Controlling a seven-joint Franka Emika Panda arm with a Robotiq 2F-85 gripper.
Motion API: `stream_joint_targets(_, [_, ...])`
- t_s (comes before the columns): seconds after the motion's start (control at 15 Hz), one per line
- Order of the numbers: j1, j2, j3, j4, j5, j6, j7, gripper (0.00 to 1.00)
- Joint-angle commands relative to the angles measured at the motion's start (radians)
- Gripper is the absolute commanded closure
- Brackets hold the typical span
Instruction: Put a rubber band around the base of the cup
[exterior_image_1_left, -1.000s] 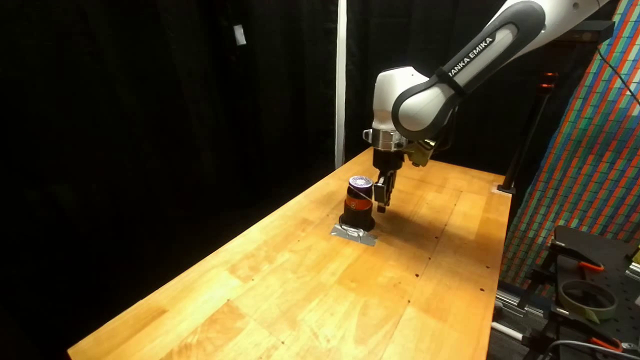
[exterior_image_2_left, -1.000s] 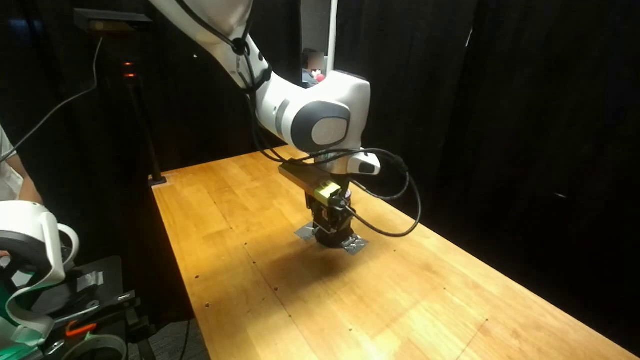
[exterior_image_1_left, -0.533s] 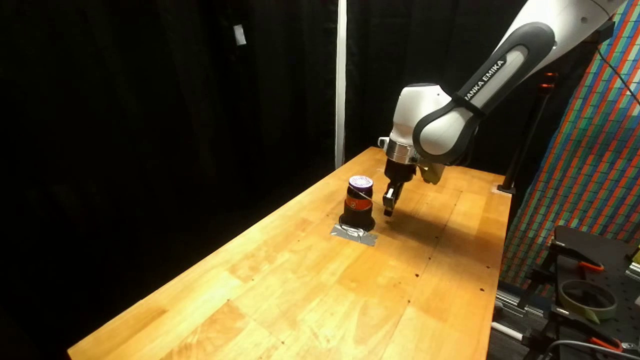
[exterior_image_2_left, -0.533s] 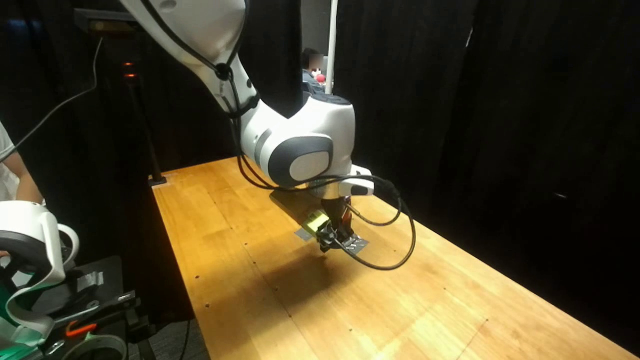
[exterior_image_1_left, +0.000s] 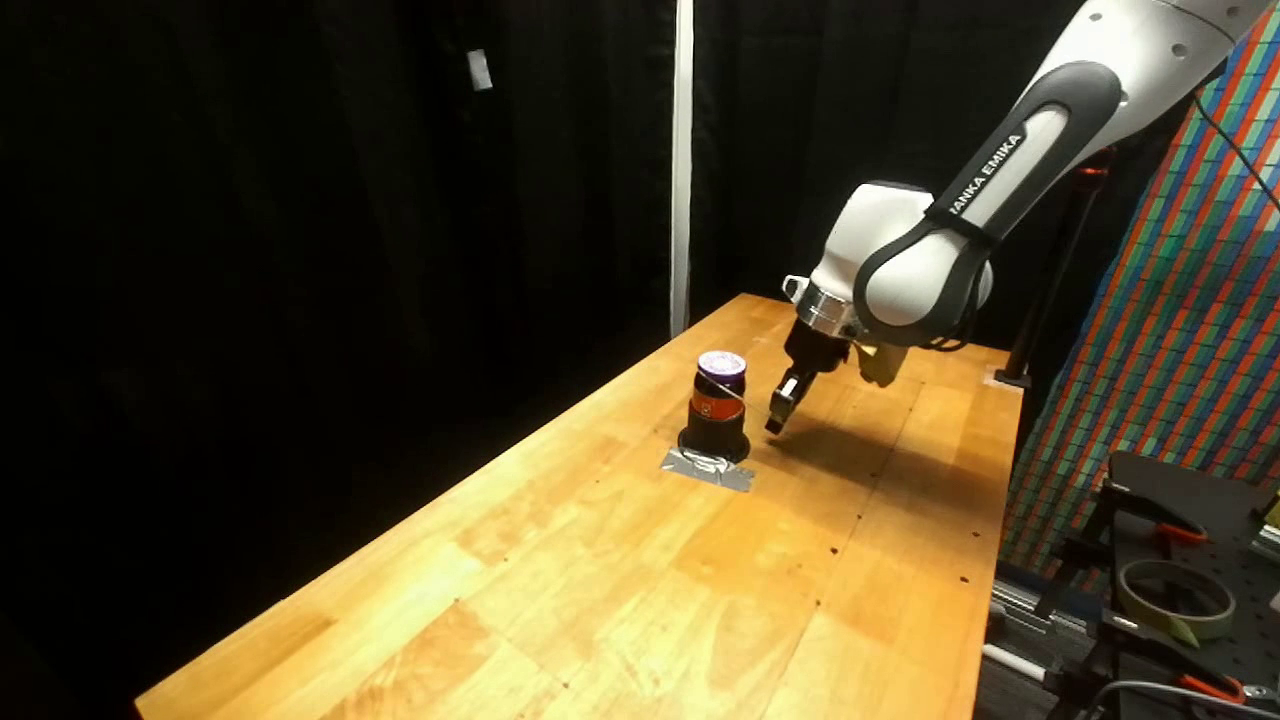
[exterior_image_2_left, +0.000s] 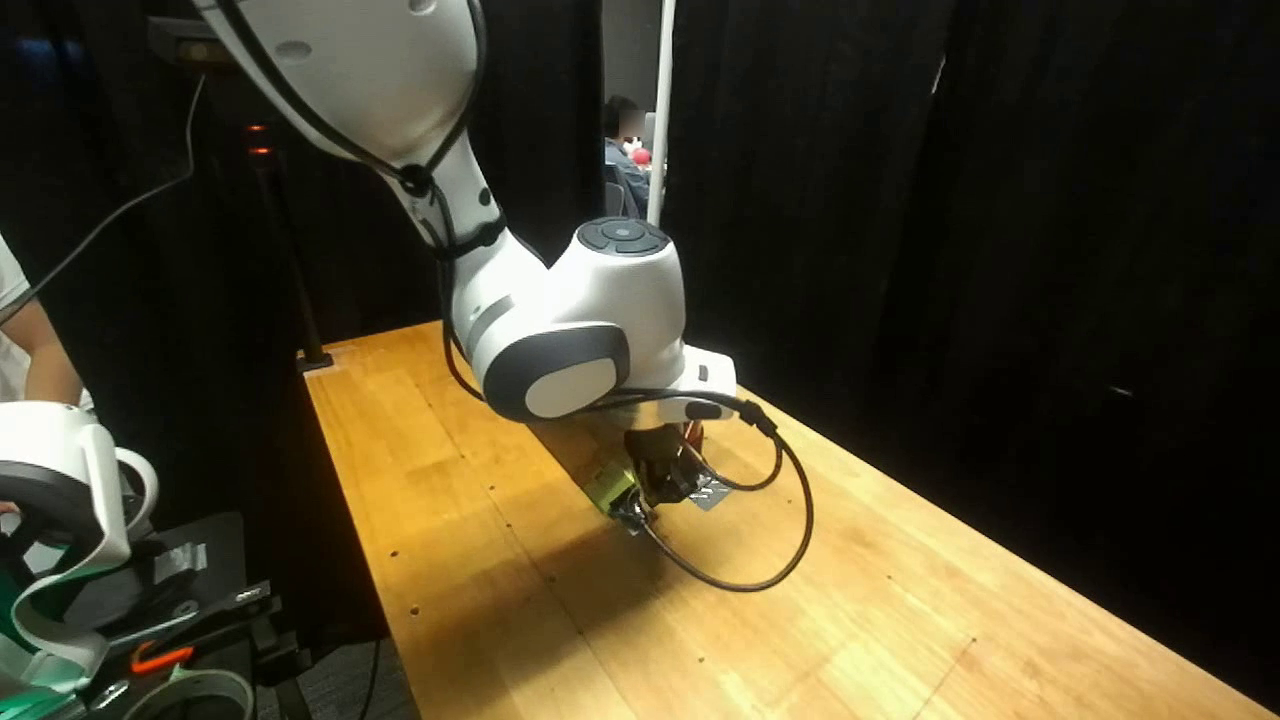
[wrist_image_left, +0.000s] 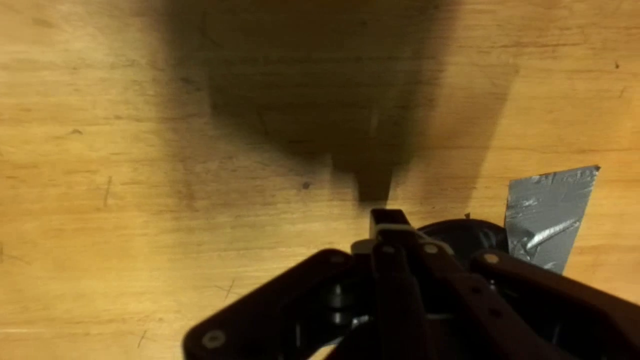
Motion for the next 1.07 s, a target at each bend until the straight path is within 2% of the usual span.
stream_joint_targets(0.0, [-0.195, -0.013, 0.196, -0.088, 0.074, 0.136, -0.1, 0.98])
stream_joint_targets(0.2, [-0.395, 0.018, 0.388, -0.133, 0.042, 0.25, -0.111, 0.99])
stream_joint_targets(0.33, [-0.502, 0.05, 0.478, -0.165, -0.019, 0.329, -0.076, 0.98])
stream_joint_targets(0.4, [-0.544, 0.064, 0.516, -0.181, 0.004, 0.371, -0.117, 0.98])
stream_joint_targets(0.47, [-0.577, 0.08, 0.526, -0.198, -0.098, 0.419, -0.032, 0.98])
stream_joint_targets(0.6, [-0.622, 0.105, 0.534, -0.228, -0.21, 0.505, 0.025, 0.98])
stream_joint_targets(1.0, [-0.663, 0.181, 0.466, -0.26, -0.531, 0.7, 0.2, 0.99])
